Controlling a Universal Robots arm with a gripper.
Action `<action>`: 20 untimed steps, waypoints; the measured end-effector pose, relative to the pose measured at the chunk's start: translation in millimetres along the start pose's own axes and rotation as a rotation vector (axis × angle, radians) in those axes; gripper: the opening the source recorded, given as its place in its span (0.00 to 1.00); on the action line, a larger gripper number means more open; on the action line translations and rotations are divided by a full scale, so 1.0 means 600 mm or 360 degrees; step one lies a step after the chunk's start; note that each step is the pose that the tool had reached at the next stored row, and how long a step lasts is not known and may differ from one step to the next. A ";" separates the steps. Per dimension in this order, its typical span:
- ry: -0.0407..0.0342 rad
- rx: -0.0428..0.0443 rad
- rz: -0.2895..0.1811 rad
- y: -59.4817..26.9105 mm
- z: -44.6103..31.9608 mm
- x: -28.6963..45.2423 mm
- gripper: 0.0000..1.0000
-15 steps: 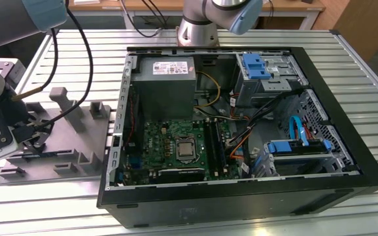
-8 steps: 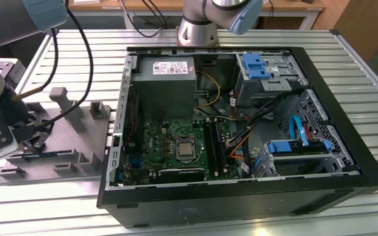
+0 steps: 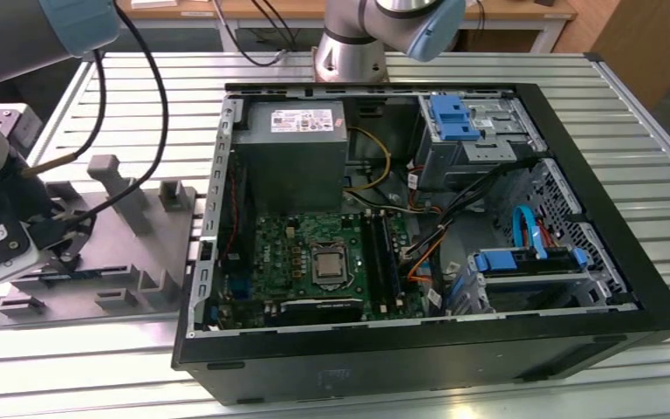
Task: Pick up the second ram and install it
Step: 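Pick up the second ram and move it above second insertion slot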
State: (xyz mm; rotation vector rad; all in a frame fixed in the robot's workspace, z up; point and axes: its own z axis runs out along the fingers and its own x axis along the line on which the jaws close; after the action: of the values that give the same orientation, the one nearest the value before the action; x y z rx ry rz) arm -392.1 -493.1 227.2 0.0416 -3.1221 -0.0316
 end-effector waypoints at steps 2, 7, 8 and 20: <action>0.0000 0.0000 -0.0014 0.000 0.000 0.000 0.10; 0.0001 0.0001 -0.0050 0.000 0.000 0.000 0.10; 0.0001 0.0001 -0.0057 0.000 0.000 0.000 0.10; 0.0003 0.0003 -0.0134 0.000 0.000 0.000 0.10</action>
State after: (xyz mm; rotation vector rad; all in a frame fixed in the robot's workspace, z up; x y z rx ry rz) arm -392.1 -493.1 227.2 0.1730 -3.1168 -0.0302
